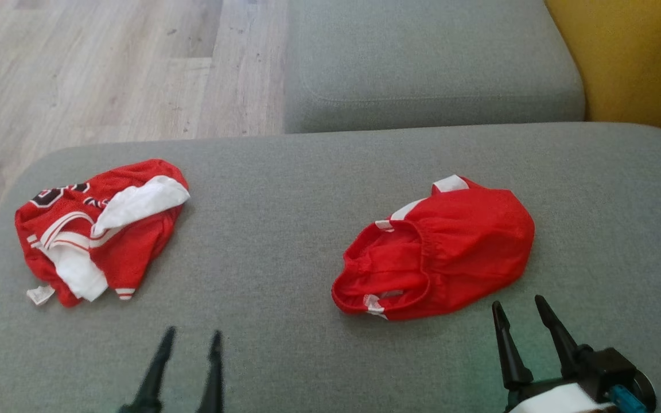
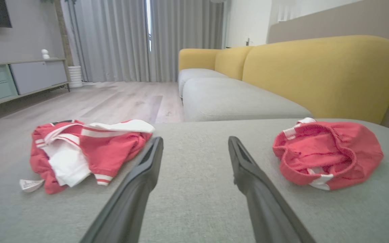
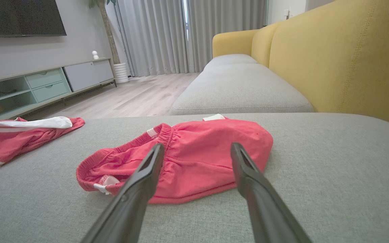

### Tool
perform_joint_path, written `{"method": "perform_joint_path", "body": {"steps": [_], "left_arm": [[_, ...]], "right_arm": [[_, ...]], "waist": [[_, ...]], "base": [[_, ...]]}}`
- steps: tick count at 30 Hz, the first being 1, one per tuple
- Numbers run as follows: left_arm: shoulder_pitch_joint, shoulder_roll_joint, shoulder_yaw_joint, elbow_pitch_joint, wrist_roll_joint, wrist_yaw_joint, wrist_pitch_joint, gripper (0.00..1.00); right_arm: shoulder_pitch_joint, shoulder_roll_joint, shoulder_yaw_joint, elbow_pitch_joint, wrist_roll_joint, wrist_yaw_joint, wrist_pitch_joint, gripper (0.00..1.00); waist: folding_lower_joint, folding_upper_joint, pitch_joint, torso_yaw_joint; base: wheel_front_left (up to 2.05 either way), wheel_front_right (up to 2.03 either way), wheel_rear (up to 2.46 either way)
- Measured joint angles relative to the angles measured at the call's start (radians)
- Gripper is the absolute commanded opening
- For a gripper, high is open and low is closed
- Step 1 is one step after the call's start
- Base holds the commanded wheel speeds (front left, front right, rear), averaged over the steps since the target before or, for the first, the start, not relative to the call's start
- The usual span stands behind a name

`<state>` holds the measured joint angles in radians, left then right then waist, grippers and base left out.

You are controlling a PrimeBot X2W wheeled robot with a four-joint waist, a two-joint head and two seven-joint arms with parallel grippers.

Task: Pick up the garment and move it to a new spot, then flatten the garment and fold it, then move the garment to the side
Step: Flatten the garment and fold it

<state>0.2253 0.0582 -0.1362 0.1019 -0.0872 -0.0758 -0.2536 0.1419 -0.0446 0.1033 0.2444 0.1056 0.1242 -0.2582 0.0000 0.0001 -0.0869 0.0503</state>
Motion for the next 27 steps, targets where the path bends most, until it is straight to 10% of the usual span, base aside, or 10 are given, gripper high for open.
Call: {"method": "perform_joint_path", "body": {"steps": [17,27], "left_arm": [[-0.441,0.073,-0.443,0.374,0.291,-0.056,0.097,1.00],[-0.660,0.127,-0.712,0.511,0.205,-0.057,0.138,1.00]], "right_arm": [[-0.042,0.000,0.018,-0.008,-0.009,0.000,0.000,1.00],[-0.073,0.000,0.021,-0.010,-0.028,0.000,0.000,1.00]], "waist": [[0.0001,0.0000,0.085,-0.090],[0.0002,0.0000,0.147,-0.141]], "base": [[0.00,0.00,0.00],[0.00,0.00,0.00]]}}
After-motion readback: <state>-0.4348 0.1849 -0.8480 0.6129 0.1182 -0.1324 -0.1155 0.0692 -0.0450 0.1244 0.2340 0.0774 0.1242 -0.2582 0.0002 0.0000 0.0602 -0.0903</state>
